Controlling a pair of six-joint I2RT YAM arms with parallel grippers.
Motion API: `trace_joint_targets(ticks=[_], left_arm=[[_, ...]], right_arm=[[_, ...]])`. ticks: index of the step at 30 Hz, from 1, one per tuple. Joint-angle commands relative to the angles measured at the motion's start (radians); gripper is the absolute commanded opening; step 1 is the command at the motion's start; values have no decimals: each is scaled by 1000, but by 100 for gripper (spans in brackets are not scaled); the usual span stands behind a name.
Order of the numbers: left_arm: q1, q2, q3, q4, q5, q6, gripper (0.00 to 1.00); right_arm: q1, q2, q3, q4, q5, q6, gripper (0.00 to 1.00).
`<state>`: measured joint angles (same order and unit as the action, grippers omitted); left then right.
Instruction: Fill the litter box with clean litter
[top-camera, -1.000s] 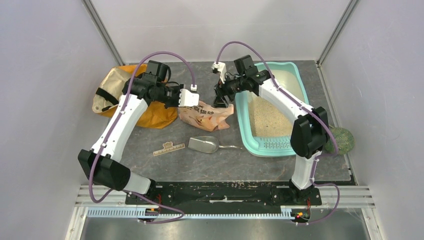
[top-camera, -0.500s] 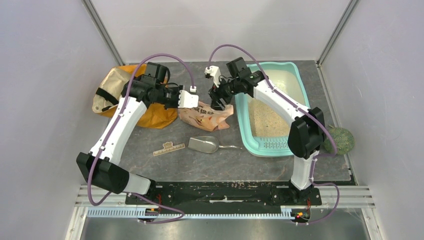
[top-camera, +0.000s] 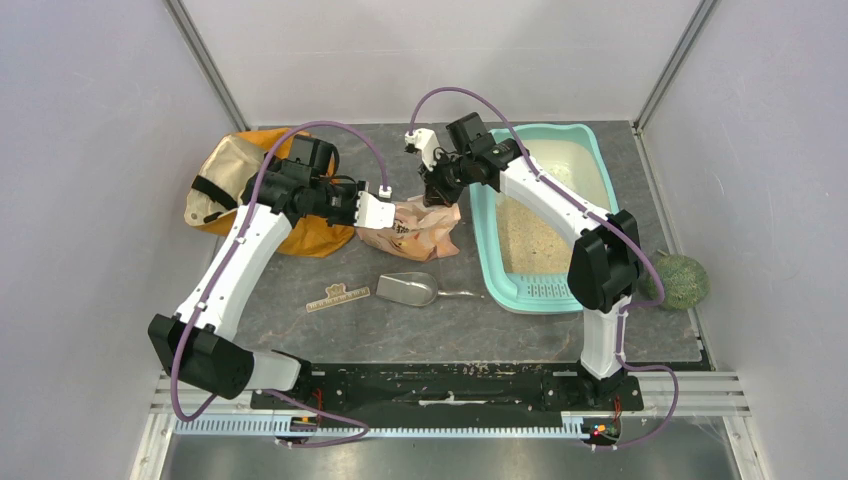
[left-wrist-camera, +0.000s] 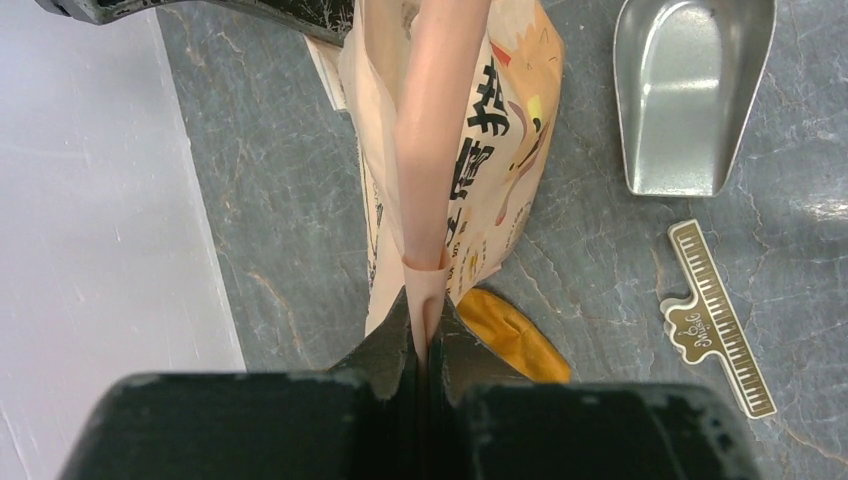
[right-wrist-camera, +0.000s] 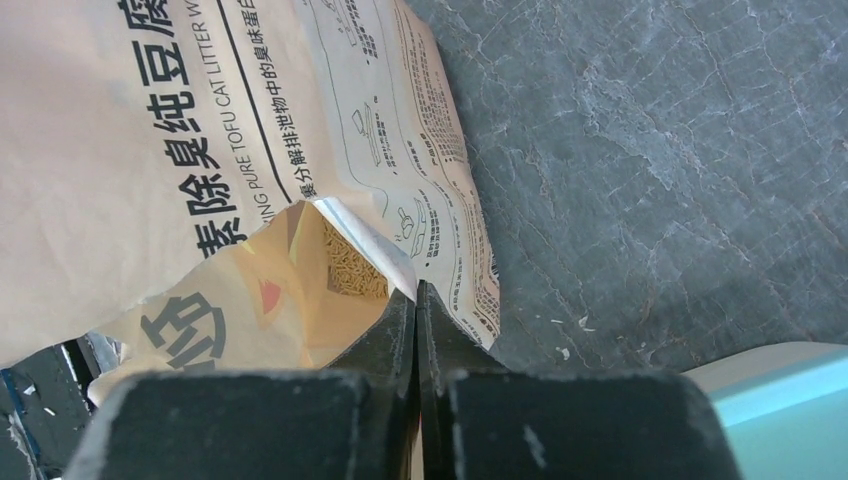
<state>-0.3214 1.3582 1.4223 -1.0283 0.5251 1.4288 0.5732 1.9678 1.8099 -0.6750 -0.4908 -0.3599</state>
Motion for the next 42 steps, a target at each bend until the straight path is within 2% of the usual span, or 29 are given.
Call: trace_joint_targets(ticks=[1, 6, 13, 21, 24, 29, 32, 34, 35, 36, 38, 42], left_arm=[[-6, -52, -3, 1, 30, 38, 2], [-19, -71, -32, 76, 70, 4, 2], [-89, -31, -19, 60, 122, -7, 2], [-81, 10, -58, 196, 87, -149, 2], [-79, 10, 0, 214, 89, -201, 2], [-82, 39, 118, 201, 53, -239, 2], [-83, 54, 84, 151, 33, -178, 2], [-84, 42, 37, 152, 26, -163, 2], [-83, 33, 20, 154, 26, -154, 2], [-84, 21, 2, 162, 24, -154, 2], [-86, 9, -15, 175, 20, -158, 2], [-87, 10, -14, 175, 10, -154, 2]], right_arm=[[-24, -37, 33, 27, 42, 7, 0], [-12, -6, 62, 109, 73, 198, 0], [4, -16, 52, 262, 125, 373, 0], [3, -90, -75, 416, -34, 528, 0], [3, -115, -97, 463, -70, 564, 0], [11, -81, -32, 480, -83, 604, 0], [19, -42, -1, 417, -55, 543, 0], [18, -19, 51, 298, -14, 475, 0], [15, -13, 84, 218, 11, 450, 14], [12, -15, 102, 155, 37, 417, 37], [9, -43, 109, 77, 98, 371, 65], [11, -92, 114, -35, 183, 300, 87]])
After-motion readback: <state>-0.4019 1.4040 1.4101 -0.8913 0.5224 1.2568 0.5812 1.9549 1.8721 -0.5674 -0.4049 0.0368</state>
